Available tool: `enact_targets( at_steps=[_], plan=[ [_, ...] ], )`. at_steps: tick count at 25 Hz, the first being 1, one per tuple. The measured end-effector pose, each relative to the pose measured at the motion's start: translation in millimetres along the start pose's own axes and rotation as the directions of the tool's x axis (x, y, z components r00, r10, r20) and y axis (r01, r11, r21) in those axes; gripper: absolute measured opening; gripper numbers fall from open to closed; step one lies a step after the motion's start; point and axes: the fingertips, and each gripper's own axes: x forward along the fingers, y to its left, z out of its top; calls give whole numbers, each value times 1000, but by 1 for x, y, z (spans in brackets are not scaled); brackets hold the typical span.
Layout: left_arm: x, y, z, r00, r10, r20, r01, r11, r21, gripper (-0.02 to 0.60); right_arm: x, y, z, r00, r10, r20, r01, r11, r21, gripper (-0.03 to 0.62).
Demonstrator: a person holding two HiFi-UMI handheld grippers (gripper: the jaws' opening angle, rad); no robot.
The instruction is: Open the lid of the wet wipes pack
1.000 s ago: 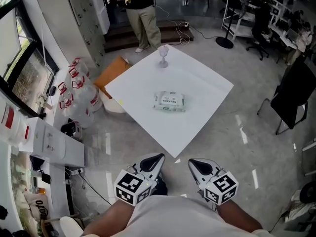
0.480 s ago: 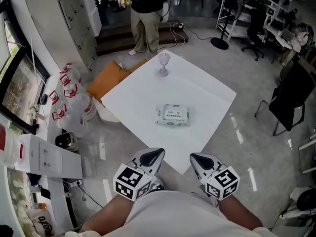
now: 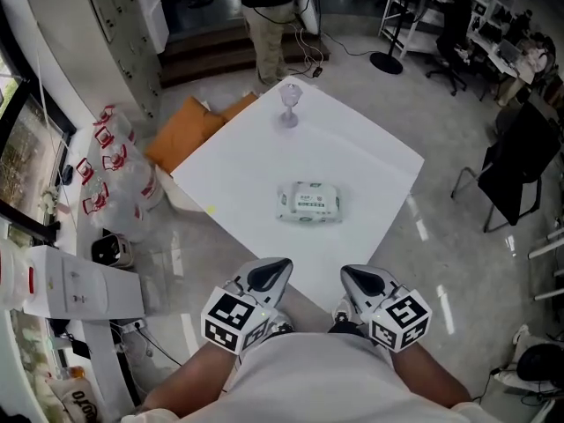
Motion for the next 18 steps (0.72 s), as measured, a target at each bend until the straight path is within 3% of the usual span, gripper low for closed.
enact_targets(
  at_steps=[8, 18],
  plan=[
    [6, 6, 3, 996, 89, 8, -89, 996, -20, 8, 12, -19, 14, 998, 69, 12, -68, 997, -44, 6],
    [22, 6, 16, 975, 217, 39, -214, 974, -79, 8, 31, -41, 30, 979, 202, -10, -201, 973, -111, 6]
  ],
)
